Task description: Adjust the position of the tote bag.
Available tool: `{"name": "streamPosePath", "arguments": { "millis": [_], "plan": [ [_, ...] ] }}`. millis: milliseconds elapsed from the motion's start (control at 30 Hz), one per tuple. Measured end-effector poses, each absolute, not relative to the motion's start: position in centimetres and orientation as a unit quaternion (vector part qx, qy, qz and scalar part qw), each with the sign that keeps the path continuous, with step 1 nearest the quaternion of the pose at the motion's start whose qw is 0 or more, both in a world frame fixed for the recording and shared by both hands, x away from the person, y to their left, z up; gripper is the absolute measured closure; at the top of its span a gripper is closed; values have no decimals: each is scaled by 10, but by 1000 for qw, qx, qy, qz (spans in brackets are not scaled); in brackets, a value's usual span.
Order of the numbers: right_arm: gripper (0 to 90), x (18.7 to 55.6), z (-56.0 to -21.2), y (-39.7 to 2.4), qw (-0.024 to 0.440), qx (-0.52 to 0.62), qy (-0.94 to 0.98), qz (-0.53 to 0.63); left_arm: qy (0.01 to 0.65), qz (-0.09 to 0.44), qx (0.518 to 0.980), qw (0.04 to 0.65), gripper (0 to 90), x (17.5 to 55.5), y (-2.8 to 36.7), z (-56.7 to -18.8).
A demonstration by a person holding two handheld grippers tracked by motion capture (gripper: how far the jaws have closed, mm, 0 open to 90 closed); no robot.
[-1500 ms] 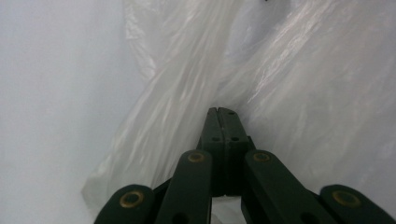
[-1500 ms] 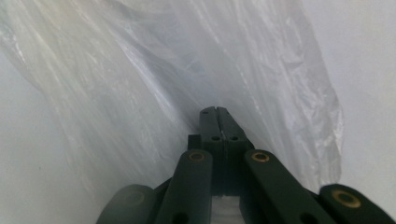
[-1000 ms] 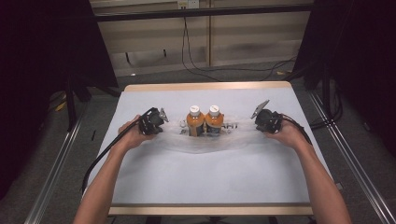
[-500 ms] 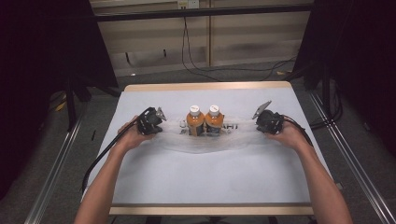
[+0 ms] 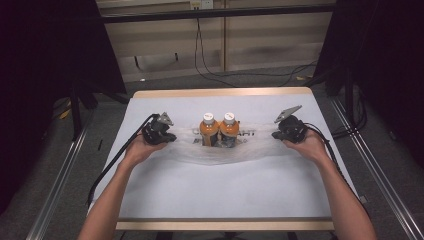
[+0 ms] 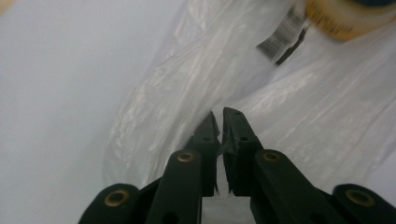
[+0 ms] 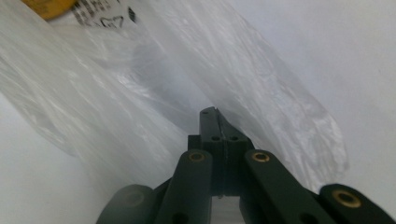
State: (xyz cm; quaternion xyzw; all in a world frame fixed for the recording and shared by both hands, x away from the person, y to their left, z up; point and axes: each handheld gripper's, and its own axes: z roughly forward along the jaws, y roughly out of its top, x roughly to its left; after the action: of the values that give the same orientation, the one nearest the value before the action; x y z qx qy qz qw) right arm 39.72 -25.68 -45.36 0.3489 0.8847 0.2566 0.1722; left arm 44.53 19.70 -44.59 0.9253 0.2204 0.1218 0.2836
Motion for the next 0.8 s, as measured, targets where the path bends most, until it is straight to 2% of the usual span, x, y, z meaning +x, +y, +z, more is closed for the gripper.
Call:
{"name": "streamPosePath", "arguments": {
  "millis": [267,467,767,800],
  "plan": [
    [900,390,-445,-256,167,349,866,317,225,118,896,365,850,430,205,-430],
    [900,383,-430,-257,160,348,846,370,224,107,862,443,900,411,205,-417],
    [900,387,-418,-230,146,325,845,398,188,82,863,461,900,392,176,-416],
    [900,390,-417,-225,145,323,846,398,181,68,859,473,900,388,167,-416]
  ]
}}
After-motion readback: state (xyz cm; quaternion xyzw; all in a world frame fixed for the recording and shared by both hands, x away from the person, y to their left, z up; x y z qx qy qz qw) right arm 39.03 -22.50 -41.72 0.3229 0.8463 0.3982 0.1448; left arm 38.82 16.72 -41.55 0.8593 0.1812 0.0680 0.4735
